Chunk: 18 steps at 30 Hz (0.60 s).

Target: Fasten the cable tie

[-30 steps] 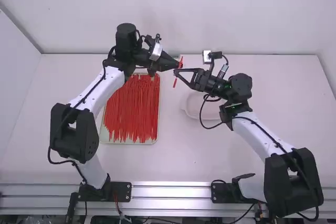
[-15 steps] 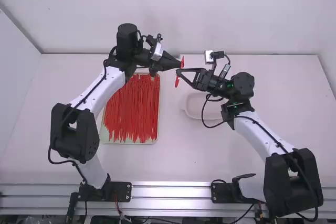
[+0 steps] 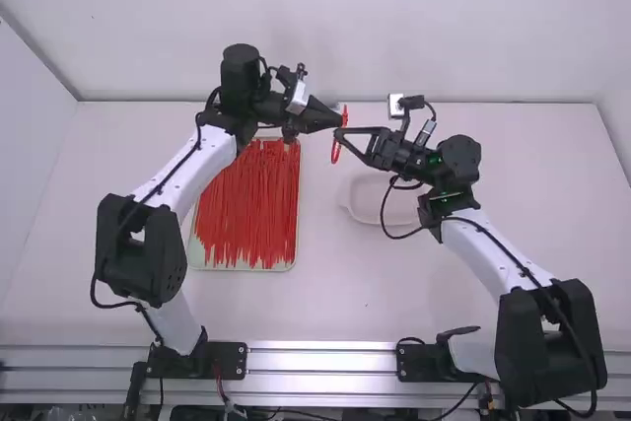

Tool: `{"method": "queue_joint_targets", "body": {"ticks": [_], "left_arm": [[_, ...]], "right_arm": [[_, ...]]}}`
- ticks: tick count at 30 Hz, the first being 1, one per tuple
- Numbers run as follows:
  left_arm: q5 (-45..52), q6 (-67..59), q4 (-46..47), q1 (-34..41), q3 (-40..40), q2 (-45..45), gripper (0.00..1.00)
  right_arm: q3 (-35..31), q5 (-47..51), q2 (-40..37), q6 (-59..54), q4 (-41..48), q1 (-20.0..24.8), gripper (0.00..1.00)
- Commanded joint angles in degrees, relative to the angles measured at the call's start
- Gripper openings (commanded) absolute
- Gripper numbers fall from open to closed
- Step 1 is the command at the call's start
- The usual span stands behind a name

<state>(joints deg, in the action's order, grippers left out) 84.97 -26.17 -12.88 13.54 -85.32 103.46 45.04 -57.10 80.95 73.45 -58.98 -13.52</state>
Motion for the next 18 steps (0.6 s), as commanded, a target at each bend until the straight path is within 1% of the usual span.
{"method": "queue_joint_targets", "body": {"ticks": [1, 4, 18], "left_arm": [[4.8, -0.7, 0.0, 1.3, 0.4, 0.2, 0.01], [4.8, -1.1, 0.0, 1.9, 0.5, 0.2, 0.01], [4.8, -1.7, 0.6, 2.2, 0.5, 0.0, 0.01]], "right_arm": [[2.6, 4.6, 0.3, -0.4, -0.8, 1.9, 0.00], [2.6, 4.6, 0.3, -0.4, -0.8, 2.0, 0.00], [2.6, 4.5, 0.3, -0.4, -0.8, 5.5, 0.00]]}}
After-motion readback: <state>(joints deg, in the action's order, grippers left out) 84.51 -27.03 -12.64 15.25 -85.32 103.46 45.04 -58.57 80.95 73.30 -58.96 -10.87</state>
